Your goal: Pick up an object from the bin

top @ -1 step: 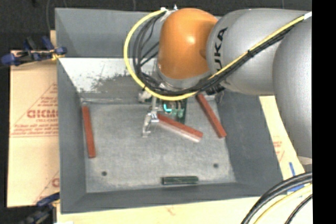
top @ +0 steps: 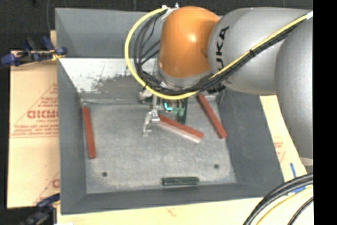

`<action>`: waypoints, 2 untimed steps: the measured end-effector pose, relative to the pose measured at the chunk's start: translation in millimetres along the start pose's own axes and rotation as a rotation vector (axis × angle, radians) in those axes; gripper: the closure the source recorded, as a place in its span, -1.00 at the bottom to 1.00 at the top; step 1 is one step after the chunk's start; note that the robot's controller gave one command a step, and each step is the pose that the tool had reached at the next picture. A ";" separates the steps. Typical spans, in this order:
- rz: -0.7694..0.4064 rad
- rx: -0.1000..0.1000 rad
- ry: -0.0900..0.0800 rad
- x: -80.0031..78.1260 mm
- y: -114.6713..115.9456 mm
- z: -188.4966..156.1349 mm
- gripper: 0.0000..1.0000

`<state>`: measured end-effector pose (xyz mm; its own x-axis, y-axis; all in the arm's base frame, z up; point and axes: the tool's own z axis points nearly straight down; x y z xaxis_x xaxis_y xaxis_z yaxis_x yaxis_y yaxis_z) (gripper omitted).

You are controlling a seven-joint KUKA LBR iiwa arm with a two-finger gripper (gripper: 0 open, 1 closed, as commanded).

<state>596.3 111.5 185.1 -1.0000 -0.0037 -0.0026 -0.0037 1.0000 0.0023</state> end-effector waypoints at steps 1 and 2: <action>0.056 -0.002 -0.012 -32.7 -24.2 42.4 -1.00; 0.254 0.001 0.000 -26.3 -45.5 78.2 -1.00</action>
Offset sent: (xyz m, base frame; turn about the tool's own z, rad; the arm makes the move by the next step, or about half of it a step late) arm 0.0199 -0.0519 -0.0880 0.2888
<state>622.9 66.3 106.8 -0.9689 0.2476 -0.0018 0.2476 0.9689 0.0015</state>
